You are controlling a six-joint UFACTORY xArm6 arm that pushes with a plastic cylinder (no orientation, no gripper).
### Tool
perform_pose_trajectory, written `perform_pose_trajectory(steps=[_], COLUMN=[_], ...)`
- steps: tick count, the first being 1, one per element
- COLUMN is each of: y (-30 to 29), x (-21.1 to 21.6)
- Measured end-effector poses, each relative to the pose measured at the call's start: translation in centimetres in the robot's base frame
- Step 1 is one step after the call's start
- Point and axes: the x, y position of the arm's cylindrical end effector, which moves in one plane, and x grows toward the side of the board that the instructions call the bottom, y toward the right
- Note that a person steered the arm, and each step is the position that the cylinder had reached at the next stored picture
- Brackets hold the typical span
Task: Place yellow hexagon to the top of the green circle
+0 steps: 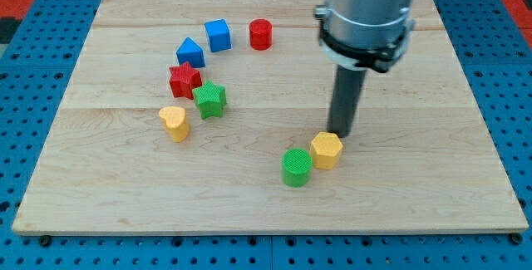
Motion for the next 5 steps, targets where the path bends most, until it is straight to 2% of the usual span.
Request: perform_pose_trajectory(steps=[1, 2, 3, 5], y=[1.6, -1.3, -6.1, -7.4], x=[2.4, 4.5, 4.5, 4.2])
